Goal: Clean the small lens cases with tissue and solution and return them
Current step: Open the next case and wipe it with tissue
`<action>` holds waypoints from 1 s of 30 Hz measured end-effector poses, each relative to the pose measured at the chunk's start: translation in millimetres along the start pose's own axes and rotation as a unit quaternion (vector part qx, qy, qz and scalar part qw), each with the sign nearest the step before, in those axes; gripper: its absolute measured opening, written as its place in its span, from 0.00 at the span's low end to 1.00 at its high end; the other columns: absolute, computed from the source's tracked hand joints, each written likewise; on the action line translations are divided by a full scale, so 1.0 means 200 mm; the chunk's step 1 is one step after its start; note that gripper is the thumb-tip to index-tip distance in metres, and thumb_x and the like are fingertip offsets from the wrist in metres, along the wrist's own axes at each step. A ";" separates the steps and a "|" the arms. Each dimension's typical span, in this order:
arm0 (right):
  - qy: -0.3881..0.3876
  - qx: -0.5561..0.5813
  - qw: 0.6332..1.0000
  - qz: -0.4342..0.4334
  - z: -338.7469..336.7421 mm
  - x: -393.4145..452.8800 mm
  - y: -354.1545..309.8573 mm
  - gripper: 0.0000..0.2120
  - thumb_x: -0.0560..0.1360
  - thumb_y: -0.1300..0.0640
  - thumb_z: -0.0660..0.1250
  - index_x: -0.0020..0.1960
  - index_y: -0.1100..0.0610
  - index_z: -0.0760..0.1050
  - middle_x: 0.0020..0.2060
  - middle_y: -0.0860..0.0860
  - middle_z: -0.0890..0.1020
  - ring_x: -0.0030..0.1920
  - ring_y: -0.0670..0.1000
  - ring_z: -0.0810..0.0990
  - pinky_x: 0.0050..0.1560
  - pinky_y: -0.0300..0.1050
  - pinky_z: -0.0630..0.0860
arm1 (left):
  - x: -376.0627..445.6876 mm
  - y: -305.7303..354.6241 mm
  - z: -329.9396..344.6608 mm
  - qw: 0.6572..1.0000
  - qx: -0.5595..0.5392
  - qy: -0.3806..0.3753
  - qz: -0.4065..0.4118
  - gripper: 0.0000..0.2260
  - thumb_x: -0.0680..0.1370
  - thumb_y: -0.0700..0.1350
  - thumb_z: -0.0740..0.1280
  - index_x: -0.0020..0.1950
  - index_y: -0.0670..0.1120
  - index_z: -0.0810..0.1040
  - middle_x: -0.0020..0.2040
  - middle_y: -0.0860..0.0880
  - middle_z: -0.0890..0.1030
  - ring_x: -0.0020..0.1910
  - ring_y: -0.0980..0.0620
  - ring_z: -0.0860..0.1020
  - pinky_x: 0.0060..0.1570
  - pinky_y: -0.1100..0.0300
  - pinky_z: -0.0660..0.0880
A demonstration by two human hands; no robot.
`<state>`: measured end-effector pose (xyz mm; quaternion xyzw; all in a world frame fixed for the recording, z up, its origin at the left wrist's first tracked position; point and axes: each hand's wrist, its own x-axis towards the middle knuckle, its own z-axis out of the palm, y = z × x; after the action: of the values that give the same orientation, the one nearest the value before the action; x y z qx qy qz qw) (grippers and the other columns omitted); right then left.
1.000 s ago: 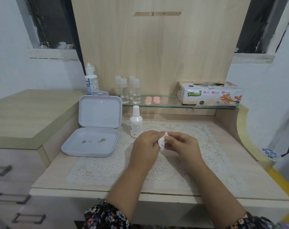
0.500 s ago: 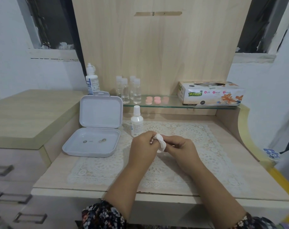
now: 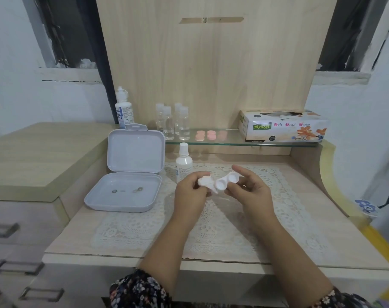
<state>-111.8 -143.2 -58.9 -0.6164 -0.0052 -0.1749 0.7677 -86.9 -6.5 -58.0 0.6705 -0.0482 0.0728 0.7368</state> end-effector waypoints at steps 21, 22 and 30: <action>-0.014 -0.411 0.911 -0.045 0.00 0.03 0.11 0.08 0.72 0.50 0.72 0.50 0.48 0.79 0.49 0.42 0.76 0.56 0.46 0.72 0.57 0.46 0.71 | 0.04 -0.04 -0.04 0.989 0.043 0.142 0.025 0.10 0.75 0.40 0.71 0.39 0.54 0.78 0.37 0.49 0.80 0.39 0.51 0.77 0.47 0.48 0.78; -0.020 -0.434 0.900 -0.033 0.00 0.04 0.11 0.07 0.71 0.50 0.72 0.48 0.47 0.79 0.49 0.43 0.75 0.57 0.47 0.71 0.59 0.48 0.71 | 0.04 -0.04 -0.05 0.988 0.040 0.147 0.016 0.09 0.75 0.40 0.70 0.39 0.54 0.79 0.38 0.48 0.79 0.39 0.51 0.77 0.48 0.47 0.78; -0.014 -0.442 0.897 0.018 -0.01 0.05 0.10 0.12 0.68 0.50 0.71 0.50 0.51 0.82 0.48 0.44 0.76 0.53 0.47 0.76 0.54 0.47 0.76 | 0.04 -0.03 -0.05 0.989 0.025 0.144 -0.034 0.08 0.75 0.37 0.68 0.40 0.50 0.78 0.37 0.47 0.79 0.36 0.51 0.75 0.41 0.55 0.74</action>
<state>-96.2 -143.9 -76.5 -0.8947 0.0730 -0.1370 0.4189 -78.7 4.1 -63.6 0.6726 0.0828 0.1446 0.7210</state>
